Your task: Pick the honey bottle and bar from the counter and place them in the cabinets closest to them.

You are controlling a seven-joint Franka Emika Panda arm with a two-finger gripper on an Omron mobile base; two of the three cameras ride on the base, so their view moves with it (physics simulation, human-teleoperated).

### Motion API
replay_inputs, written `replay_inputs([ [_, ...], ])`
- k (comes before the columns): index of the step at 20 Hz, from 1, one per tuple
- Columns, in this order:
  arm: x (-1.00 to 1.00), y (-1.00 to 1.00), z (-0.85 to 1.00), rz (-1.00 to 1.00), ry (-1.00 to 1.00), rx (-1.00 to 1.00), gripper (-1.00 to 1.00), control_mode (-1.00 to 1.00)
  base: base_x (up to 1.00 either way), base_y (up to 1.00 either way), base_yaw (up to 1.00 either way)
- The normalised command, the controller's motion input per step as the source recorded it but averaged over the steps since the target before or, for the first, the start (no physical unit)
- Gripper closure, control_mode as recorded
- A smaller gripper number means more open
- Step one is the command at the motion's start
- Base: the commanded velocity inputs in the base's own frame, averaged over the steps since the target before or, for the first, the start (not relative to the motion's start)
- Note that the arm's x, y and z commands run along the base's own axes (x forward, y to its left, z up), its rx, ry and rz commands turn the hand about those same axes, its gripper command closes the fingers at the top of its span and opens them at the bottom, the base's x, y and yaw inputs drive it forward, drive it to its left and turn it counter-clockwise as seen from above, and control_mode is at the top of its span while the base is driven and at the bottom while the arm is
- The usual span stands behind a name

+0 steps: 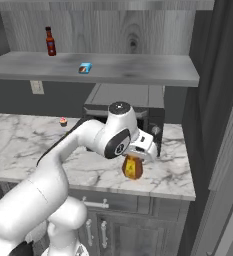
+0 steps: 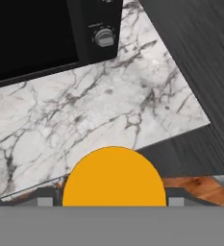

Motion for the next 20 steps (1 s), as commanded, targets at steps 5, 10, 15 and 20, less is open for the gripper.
replay_inputs([
  [5, -0.6, 0.52, 0.42, 0.0, -0.18, -0.08, 1.0, -1.0, 0.0, 0.0, 0.0],
  [10, -0.47, 0.44, 0.52, 0.0, 0.0, -0.06, 1.0, -1.0, 0.0, 0.0, 0.0],
  [15, -0.44, 0.38, 0.59, 0.0, 0.03, -0.05, 1.0, -1.0, 0.0, 0.0, 0.0],
  [20, -0.45, 0.31, 0.59, 0.0, 0.06, -0.02, 1.0, -1.0, 0.0, 0.0, 0.0],
])
